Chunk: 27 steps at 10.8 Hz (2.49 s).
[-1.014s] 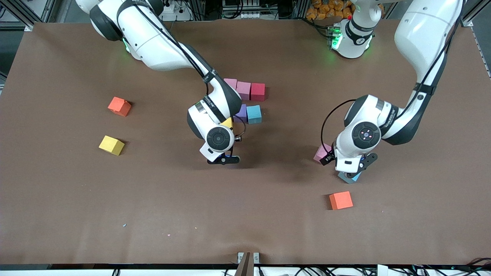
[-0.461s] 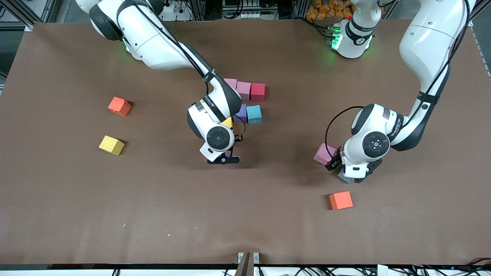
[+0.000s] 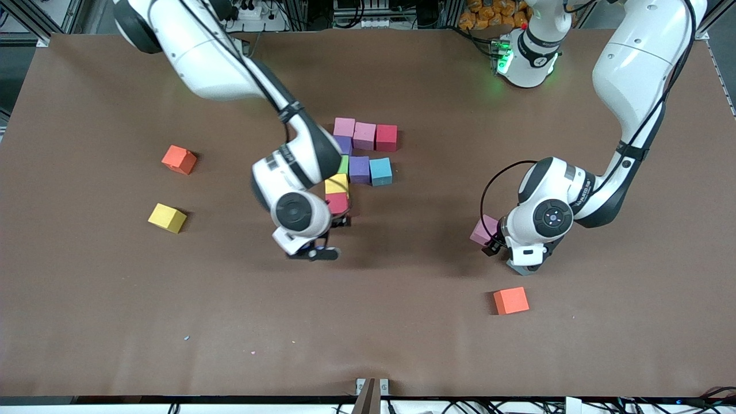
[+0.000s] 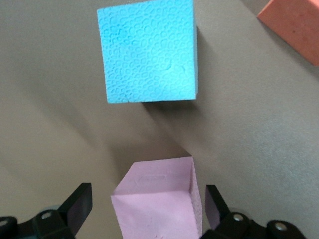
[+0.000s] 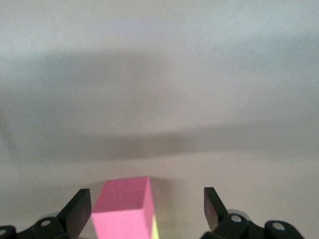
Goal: Arrange 11 blocks into digit 3
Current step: 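Carry the pink cube to the cluster while the right gripper withdraws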
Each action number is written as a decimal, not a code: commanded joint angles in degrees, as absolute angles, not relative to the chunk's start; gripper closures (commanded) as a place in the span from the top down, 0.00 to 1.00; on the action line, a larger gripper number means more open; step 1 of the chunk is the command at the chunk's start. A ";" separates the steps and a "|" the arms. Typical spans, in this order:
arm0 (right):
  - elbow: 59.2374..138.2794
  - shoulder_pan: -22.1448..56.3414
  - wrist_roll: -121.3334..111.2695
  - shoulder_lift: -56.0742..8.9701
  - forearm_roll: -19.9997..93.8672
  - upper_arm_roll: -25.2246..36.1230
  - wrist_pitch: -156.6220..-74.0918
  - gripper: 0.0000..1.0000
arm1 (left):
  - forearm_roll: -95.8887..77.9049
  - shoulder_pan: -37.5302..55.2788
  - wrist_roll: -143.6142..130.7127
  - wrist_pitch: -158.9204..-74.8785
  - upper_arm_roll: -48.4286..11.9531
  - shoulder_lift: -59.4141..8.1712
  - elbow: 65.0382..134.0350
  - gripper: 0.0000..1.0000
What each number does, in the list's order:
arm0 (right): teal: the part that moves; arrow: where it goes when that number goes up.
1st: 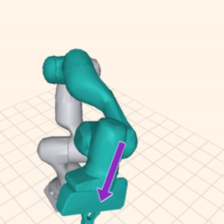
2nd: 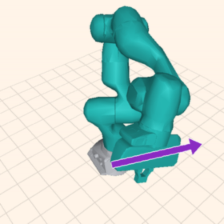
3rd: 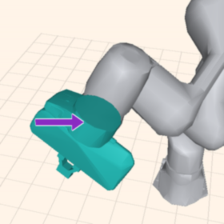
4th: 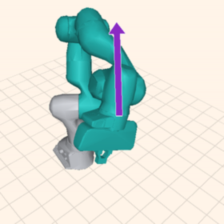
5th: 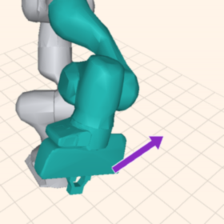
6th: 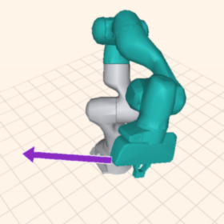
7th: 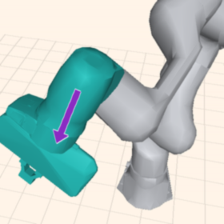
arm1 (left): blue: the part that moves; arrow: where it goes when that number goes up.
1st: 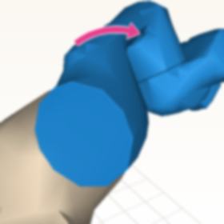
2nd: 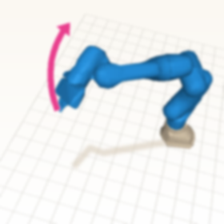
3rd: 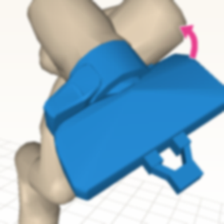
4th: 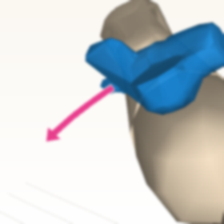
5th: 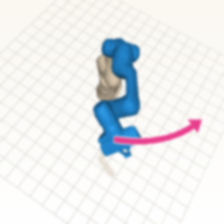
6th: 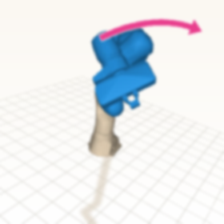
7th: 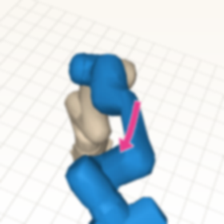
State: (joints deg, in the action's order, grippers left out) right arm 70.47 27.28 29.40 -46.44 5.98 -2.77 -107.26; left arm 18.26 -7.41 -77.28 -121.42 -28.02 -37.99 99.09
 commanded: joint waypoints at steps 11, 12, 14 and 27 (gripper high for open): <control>87.84 -0.16 -5.86 -22.28 -1.67 -2.29 -101.24 1.00 | 17.32 -4.05 -83.48 -123.14 -28.30 -39.55 96.25 0.00; 91.89 -0.61 -6.24 -17.19 -1.67 -2.29 -101.25 1.00 | 17.23 -2.65 -87.76 -123.13 -28.30 -39.55 95.63 0.00; 94.57 -0.61 -6.33 -10.49 -1.67 -2.02 -98.54 1.00 | 17.23 1.91 -97.51 -123.13 -28.30 -40.42 93.52 0.00; 85.96 -5.37 -3.12 0.18 3.16 1.05 -83.32 1.00 | 14.68 17.83 -126.74 -123.22 -28.21 -48.25 79.81 0.00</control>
